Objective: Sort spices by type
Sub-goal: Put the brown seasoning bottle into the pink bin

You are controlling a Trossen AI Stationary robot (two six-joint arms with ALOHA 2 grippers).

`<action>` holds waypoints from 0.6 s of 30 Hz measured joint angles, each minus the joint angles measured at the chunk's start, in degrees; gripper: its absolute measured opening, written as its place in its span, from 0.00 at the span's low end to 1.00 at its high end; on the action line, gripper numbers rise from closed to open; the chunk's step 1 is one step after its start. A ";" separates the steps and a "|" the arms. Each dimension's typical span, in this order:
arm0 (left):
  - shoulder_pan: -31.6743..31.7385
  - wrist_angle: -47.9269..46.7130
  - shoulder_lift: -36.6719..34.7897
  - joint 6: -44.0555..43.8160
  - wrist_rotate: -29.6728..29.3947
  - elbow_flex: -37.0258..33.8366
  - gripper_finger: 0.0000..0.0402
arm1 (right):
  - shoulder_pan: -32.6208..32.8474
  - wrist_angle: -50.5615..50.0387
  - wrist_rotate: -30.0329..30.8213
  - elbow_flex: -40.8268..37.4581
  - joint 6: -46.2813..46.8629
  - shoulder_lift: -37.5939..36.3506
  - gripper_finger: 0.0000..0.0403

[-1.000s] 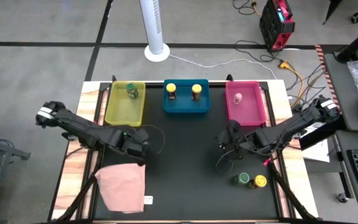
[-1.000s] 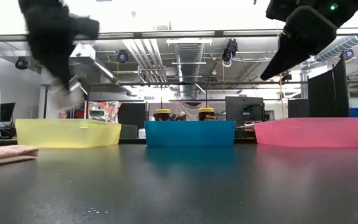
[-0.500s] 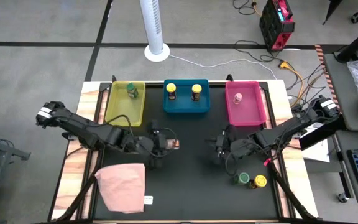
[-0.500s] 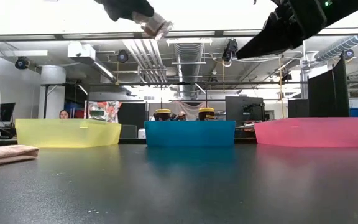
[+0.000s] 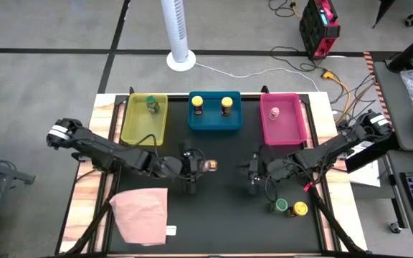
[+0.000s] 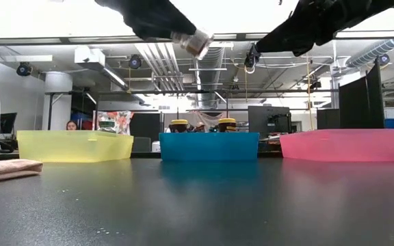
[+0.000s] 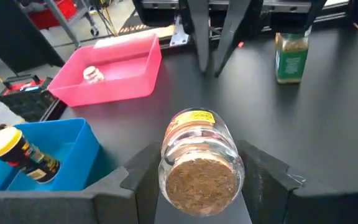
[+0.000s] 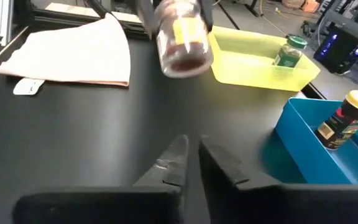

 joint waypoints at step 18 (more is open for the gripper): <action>0.89 16.60 9.82 2.89 0.29 0.26 0.40 | 0.00 7.33 0.13 1.41 -5.35 5.71 0.77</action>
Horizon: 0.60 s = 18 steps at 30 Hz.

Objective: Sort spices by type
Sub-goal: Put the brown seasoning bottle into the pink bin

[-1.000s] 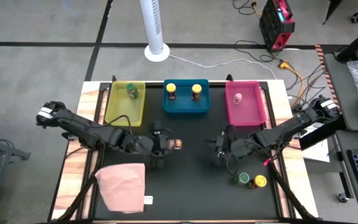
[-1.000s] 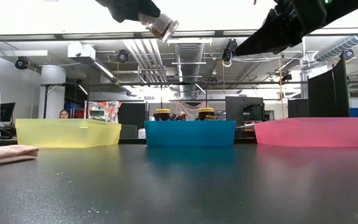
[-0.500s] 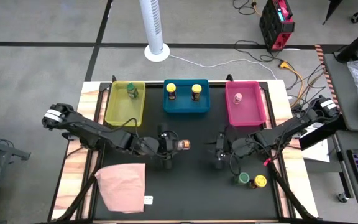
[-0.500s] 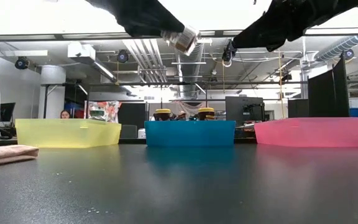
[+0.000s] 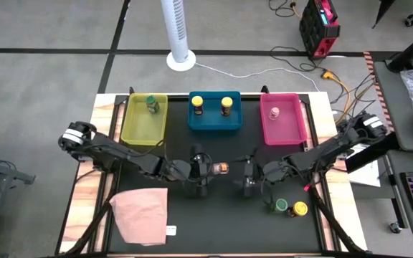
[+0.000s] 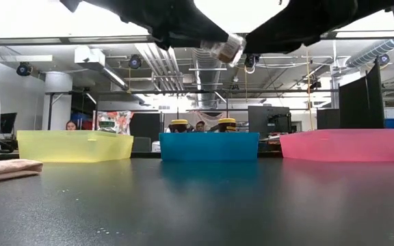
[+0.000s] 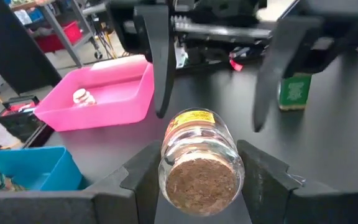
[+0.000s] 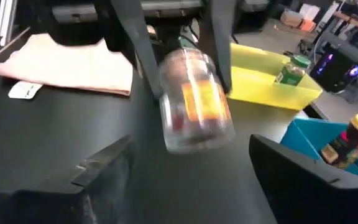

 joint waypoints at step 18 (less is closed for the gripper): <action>0.18 -0.06 1.85 -2.73 0.97 1.48 0.40 | -0.13 -7.78 5.00 6.88 -2.27 6.82 0.61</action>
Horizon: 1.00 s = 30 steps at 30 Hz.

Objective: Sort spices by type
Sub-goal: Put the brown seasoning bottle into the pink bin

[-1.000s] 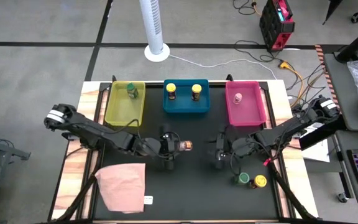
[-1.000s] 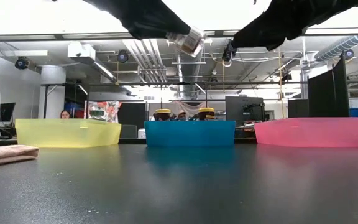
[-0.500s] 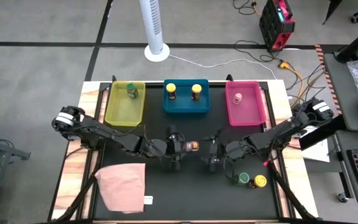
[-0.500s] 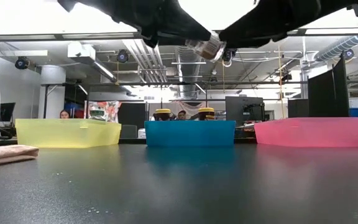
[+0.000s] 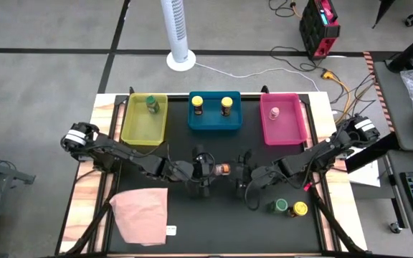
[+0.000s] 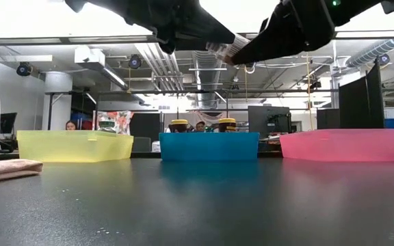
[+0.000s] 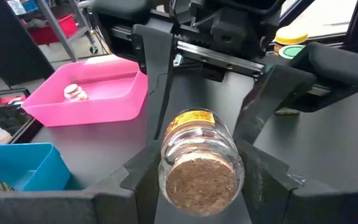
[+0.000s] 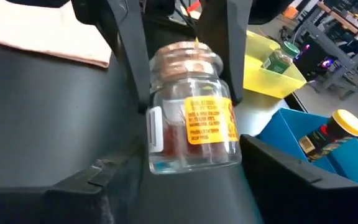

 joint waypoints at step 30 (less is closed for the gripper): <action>0.24 -1.70 0.04 -3.08 0.44 -0.11 0.68 | 0.00 -1.41 -0.01 -0.02 0.07 -0.40 0.45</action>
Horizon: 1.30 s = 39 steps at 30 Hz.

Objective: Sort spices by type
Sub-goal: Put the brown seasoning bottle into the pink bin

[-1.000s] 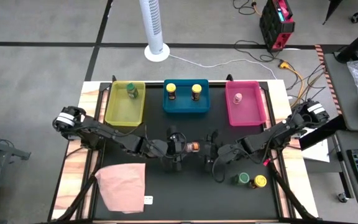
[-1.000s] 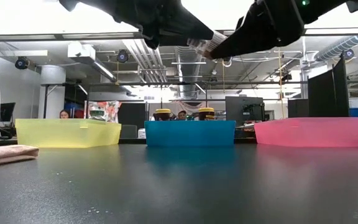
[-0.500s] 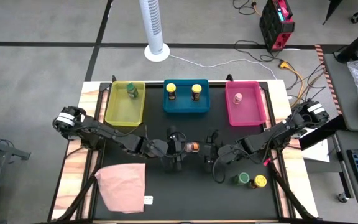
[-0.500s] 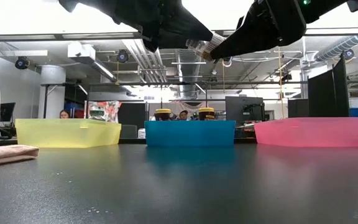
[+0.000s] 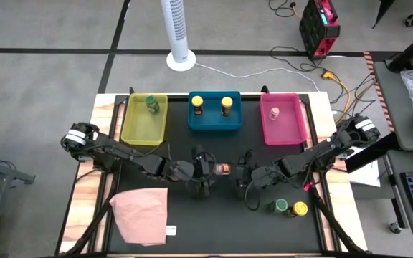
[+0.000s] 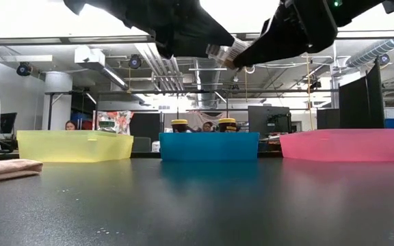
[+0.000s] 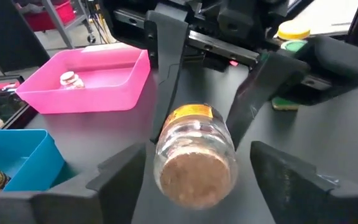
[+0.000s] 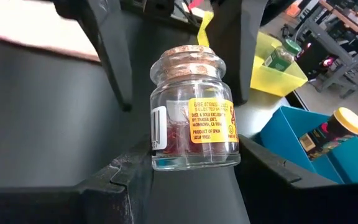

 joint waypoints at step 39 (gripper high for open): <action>0.71 46.17 -0.88 12.93 11.24 -15.57 0.74 | -0.28 65.46 -10.65 -15.93 -22.00 6.85 0.46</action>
